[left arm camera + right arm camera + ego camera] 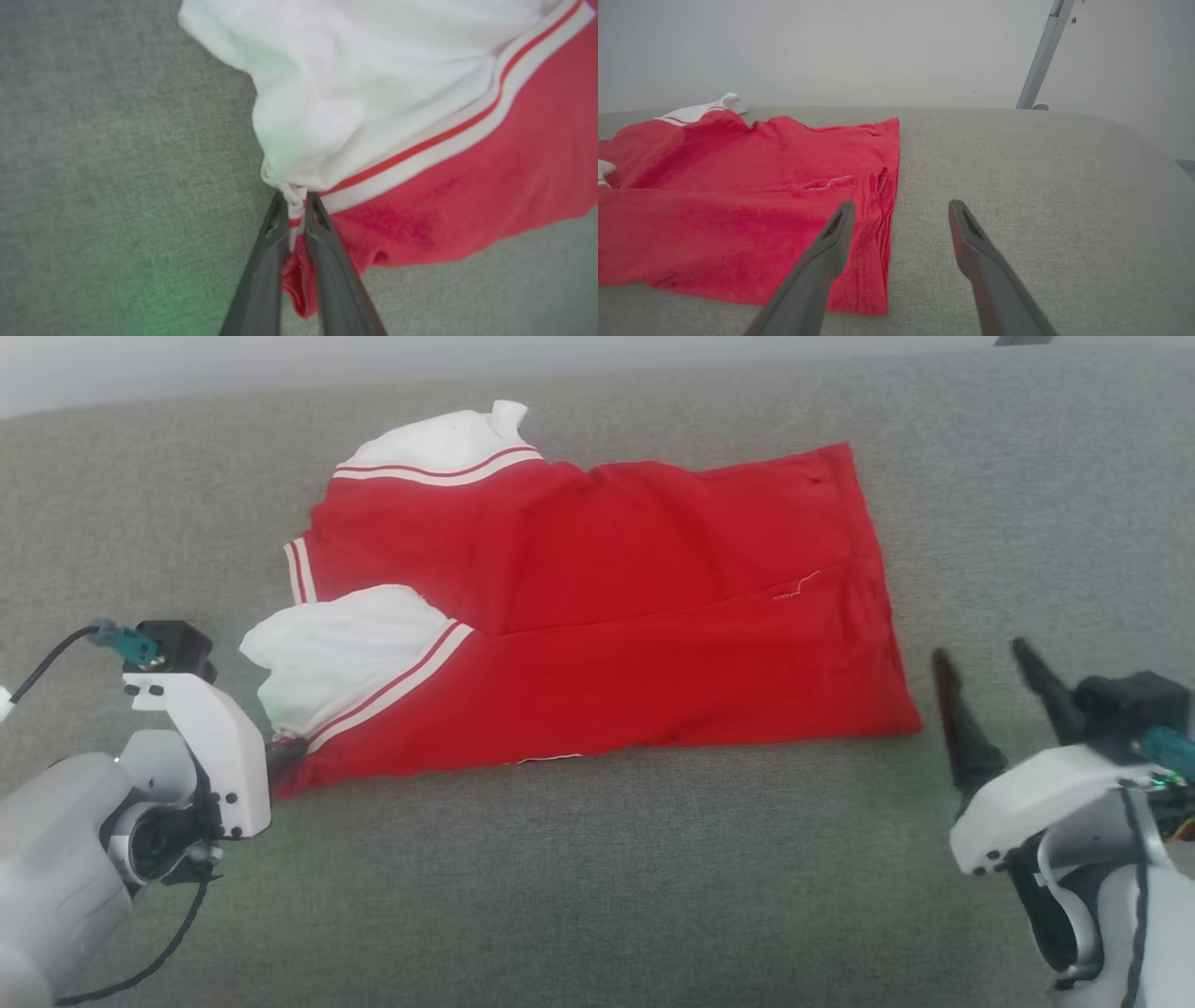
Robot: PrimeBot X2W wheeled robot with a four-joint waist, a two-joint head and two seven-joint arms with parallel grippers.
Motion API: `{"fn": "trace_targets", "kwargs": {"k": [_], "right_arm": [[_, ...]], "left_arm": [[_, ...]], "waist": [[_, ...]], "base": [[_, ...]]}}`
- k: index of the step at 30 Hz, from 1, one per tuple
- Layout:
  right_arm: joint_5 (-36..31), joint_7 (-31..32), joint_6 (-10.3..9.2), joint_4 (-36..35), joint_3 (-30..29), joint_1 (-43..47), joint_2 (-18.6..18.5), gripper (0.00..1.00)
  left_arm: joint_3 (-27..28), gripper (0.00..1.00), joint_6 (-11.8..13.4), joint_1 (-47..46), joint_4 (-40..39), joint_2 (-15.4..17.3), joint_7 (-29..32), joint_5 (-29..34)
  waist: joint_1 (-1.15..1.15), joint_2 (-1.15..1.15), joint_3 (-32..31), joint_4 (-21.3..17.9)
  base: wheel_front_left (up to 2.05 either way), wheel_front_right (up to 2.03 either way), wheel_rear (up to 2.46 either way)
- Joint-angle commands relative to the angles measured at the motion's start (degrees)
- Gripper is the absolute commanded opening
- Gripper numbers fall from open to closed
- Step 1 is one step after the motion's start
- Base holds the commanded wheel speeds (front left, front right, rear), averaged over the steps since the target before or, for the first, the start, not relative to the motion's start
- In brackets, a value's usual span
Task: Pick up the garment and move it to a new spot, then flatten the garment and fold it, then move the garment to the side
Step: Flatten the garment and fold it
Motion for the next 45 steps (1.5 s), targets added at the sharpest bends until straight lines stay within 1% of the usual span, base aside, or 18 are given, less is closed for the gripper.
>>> {"fn": "trace_targets", "kwargs": {"k": [1, 6, 9, 17, 18, 20, 22, 27, 31, 35, 40, 45], "right_arm": [[0.41, 1.15, -0.05, 0.32, 0.75, -0.6, -1.0, 1.0], [4.02, 9.85, -0.06, 3.8, 2.64, -2.88, -3.93, 1.0], [5.12, 14.42, -0.05, 6.11, 3.61, -4.66, -5.7, 1.0], [10.08, 25.93, -0.04, 14.28, 7.57, -8.98, -7.98, 1.0], [10.4, 27.3, -0.04, 15.21, 8.43, -9.26, -8.37, 0.85], [10.27, 29.28, -0.04, 16.45, 9.65, -9.93, -9.25, 0.0], [10.47, 30.57, -0.04, 17.22, 10.41, -10.34, -10.05, 0.0], [10.56, 30.76, -0.1, 16.1, 9.66, -12.0, -11.68, 0.0], [10.76, 30.87, -0.11, 14.85, 9.48, -12.49, -12.82, 0.0], [11.69, 31.83, -0.11, 12.56, 9.76, -12.79, -14.35, 0.0], [13.21, 34.15, -0.11, 9.5, 9.87, -11.47, -16.57, 0.0], [15.04, 36.57, -0.11, 6.24, 10.03, -9.01, -18.83, 0.0]], "left_arm": [[-2.37, 0.0, -0.16, 2.86, 0.31, -2.72, 1.31, 0.75], [-2.14, 0.0, -1.0, 1.63, 0.41, -3.89, 0.63, 1.44], [-2.26, 0.0, -1.37, 1.05, 0.59, -4.76, 0.73, 1.64], [-2.45, 0.0, -2.54, -0.05, 1.33, -6.91, 0.28, 2.38], [-2.44, 0.0, -2.64, -0.1, 1.52, -7.13, 0.12, 2.46], [-2.52, 0.0, -3.06, -0.28, 1.93, -7.42, 0.04, 2.58], [-2.51, 0.0, -3.41, -0.35, 2.35, -7.69, -0.1, 2.71], [-2.26, 0.0, -4.1, -1.12, 2.96, -7.19, -0.26, 2.99], [-1.97, 0.0, -4.0, -1.84, 2.64, -6.05, 0.23, 2.99], [-1.49, 0.0, -3.3, -2.4, 0.95, -3.97, 0.82, 2.88], [-1.38, 0.0, -0.85, -2.47, -3.73, -0.89, 1.82, 3.31], [-1.66, 0.0, 3.16, -1.17, -11.11, 2.96, 2.84, 3.54]], "waist": [[0.0, -0.01, 0.13, 0.3], [0.0, -0.01, 0.62, 1.67], [0.0, -0.01, 1.05, 2.68], [0.0, -0.01, 2.37, 5.18], [0.0, -0.01, 2.47, 5.42], [0.0, -0.01, 2.65, 5.86], [0.0, -0.01, 2.69, 6.25], [0.0, -0.01, 2.3, 6.84], [0.0, -0.01, 1.67, 6.93], [0.0, -0.01, 0.66, 6.95], [0.0, -0.01, -0.94, 7.16], [0.0, -0.01, -2.44, 7.36]], "base": [[0.0, 0.0, 0.0], [0.0, 0.0, 0.0], [0.0, 0.0, 0.0], [0.0, 0.0, 0.0], [0.0, 0.0, 0.0], [0.0, 0.0, 0.0], [0.0, 0.0, 0.0], [0.0, 0.0, 0.0], [0.0, 0.0, 0.0], [0.0, 0.0, 0.0], [0.0, 0.0, 0.0], [0.0, 0.0, 0.0]]}}
